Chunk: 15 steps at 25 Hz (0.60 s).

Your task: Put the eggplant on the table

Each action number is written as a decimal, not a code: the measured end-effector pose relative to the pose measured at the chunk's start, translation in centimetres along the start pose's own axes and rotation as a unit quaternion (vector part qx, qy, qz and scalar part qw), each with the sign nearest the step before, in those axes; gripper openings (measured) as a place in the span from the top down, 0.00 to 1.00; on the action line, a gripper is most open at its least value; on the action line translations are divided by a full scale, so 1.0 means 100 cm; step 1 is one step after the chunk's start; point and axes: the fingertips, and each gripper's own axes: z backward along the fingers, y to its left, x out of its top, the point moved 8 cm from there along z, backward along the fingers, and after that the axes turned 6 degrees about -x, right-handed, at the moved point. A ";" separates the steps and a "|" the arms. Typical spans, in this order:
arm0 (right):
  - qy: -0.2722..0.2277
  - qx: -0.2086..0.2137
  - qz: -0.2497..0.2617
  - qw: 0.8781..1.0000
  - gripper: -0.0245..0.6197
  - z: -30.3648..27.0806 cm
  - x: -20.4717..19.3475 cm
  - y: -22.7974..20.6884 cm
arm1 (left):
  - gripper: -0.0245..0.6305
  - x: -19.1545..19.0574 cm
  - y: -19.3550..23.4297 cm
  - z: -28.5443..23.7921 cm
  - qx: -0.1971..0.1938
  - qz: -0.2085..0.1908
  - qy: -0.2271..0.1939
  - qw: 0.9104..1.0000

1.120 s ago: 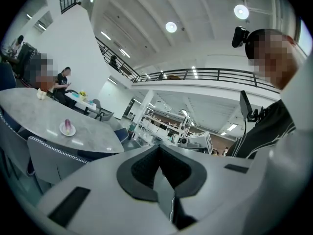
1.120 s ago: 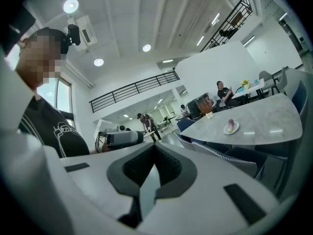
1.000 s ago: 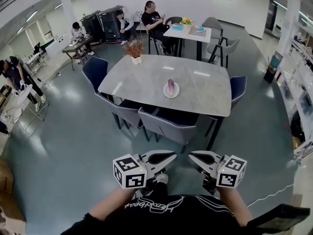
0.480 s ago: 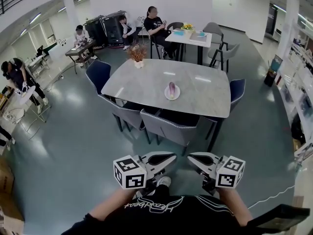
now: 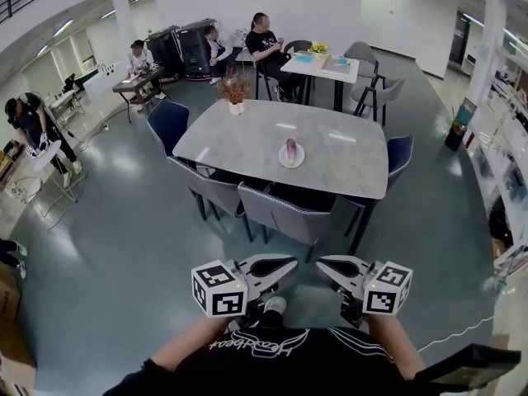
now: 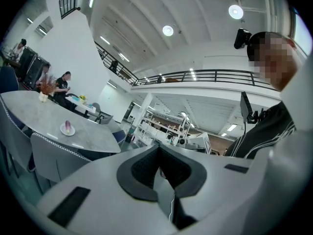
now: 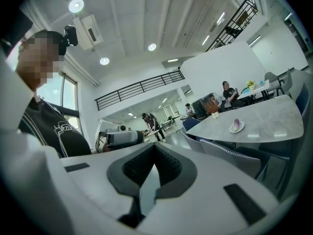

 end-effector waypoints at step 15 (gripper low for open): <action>-0.004 -0.004 -0.003 1.000 0.95 0.003 -0.003 0.010 | 0.95 -0.003 -0.013 0.001 -0.005 0.001 0.004 1.000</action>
